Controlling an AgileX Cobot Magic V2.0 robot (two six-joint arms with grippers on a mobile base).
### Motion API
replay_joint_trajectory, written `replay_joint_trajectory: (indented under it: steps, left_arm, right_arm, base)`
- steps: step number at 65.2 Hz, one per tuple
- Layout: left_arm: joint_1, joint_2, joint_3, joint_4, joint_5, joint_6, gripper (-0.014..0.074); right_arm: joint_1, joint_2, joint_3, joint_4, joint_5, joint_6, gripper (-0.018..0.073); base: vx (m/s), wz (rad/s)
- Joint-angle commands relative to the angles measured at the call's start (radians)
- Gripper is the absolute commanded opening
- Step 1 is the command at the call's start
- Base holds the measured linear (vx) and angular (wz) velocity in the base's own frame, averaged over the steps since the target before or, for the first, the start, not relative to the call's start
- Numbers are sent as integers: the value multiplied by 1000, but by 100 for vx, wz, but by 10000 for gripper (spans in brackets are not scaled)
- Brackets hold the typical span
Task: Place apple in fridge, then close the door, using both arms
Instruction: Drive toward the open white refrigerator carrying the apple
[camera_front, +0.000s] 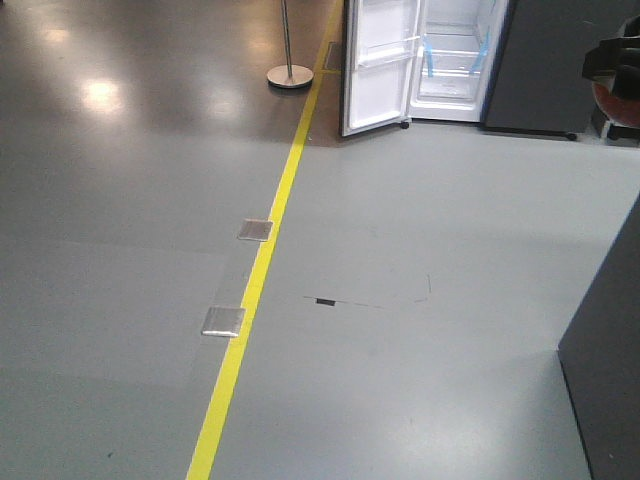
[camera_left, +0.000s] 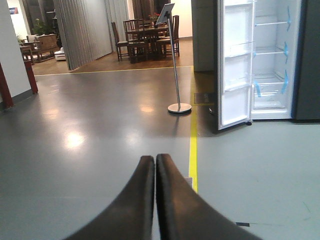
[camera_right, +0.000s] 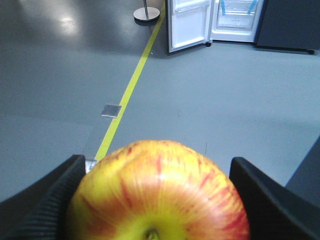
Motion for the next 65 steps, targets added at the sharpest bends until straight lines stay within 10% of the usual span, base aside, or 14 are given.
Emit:
replay_joint_trajectory:
  steps: [1, 65]
  left_arm:
    - [-5, -16, 16, -2, -77, -6, -7]
    - [-5, -16, 16, -2, -77, -6, -7]
  right_arm:
    - [-2, -28, -35, 5, -83, -9, 228]
    - [-2, -28, -35, 5, -84, -9, 228]
  base:
    - [29, 11]
    - [30, -4]
